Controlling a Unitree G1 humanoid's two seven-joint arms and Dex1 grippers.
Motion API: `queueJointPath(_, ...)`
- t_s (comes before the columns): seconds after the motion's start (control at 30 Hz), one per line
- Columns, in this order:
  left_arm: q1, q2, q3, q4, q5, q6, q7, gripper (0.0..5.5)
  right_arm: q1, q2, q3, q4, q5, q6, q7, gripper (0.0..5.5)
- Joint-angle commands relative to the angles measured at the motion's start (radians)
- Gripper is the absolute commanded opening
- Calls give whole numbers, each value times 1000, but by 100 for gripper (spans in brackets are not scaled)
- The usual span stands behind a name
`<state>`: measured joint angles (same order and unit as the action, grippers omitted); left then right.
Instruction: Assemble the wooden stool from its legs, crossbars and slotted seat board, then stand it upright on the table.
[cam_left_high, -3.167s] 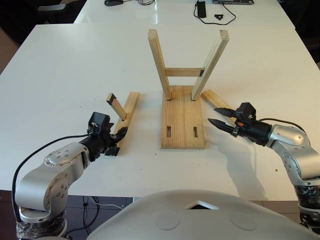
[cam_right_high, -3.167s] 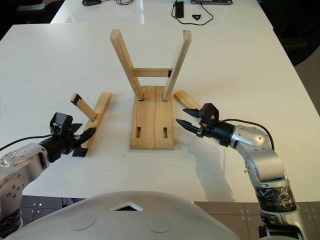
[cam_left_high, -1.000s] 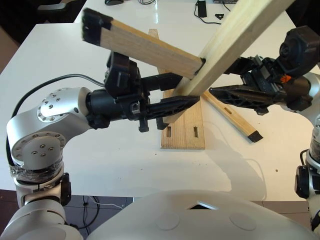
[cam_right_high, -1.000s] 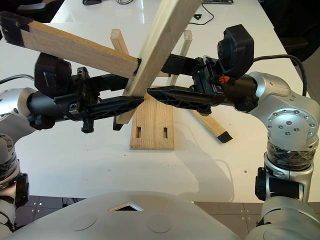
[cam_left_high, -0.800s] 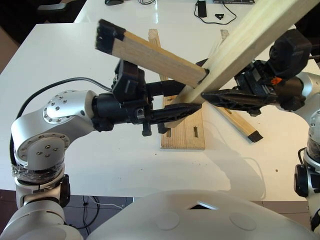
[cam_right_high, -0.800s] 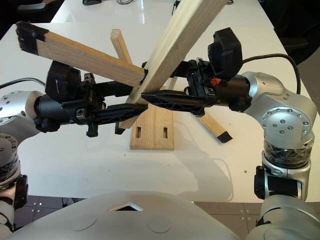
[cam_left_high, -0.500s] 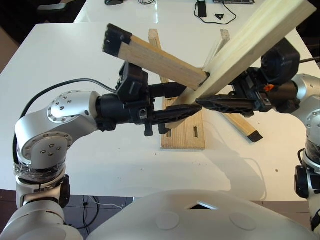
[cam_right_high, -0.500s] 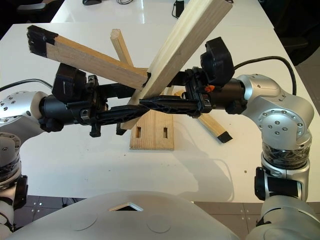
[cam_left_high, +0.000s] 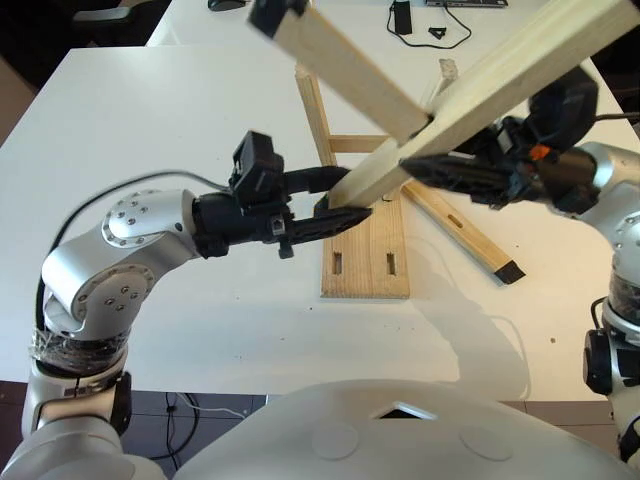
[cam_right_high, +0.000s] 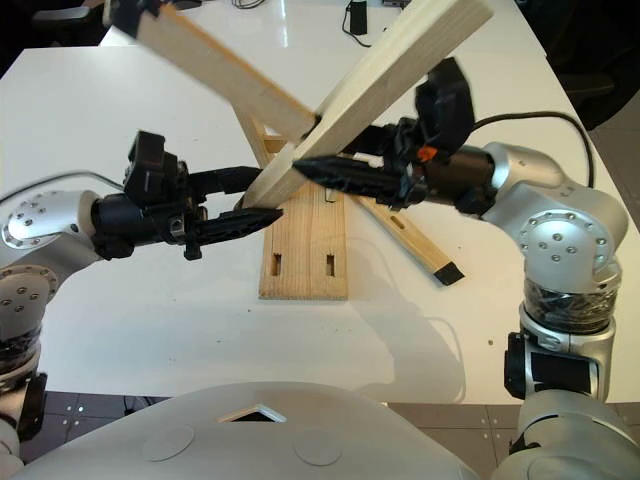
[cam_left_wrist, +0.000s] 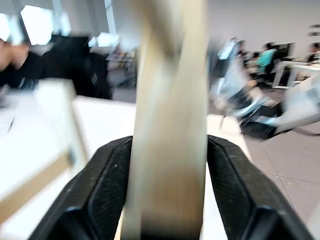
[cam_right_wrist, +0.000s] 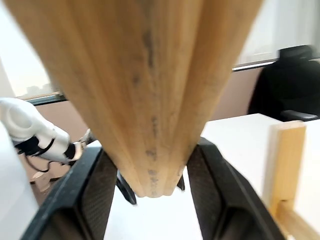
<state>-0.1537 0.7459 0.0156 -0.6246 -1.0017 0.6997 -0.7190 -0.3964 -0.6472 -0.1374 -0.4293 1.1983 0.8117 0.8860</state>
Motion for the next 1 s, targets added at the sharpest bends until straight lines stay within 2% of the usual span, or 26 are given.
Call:
queueJointPath(0.03, 82, 33, 3, 35, 72, -9, -46, 330, -33, -2, -31, -9, 35, -7, 19, 199)
queueJointPath(0.17, 124, 44, 4, 75, 167, -46, -70, 383, -9, -49, -52, 1, -20, -19, 52, 199)
queueJointPath(0.3, 196, 72, -15, 89, 266, -105, -124, 383, 76, -139, -55, -7, -115, -38, 146, 199)
queueJointPath(0.43, 249, 74, -75, 169, 434, -205, -144, 383, 188, -211, -8, -31, -248, -95, 248, 199)
queueJointPath(0.7, 240, 5, -67, 222, 493, -241, -117, 383, 231, -210, 87, 44, -395, -165, 319, 199)
queueJointPath(1.0, 234, -13, -68, 225, 511, -243, -124, 383, 255, -215, 165, 122, -550, -253, 353, 199)
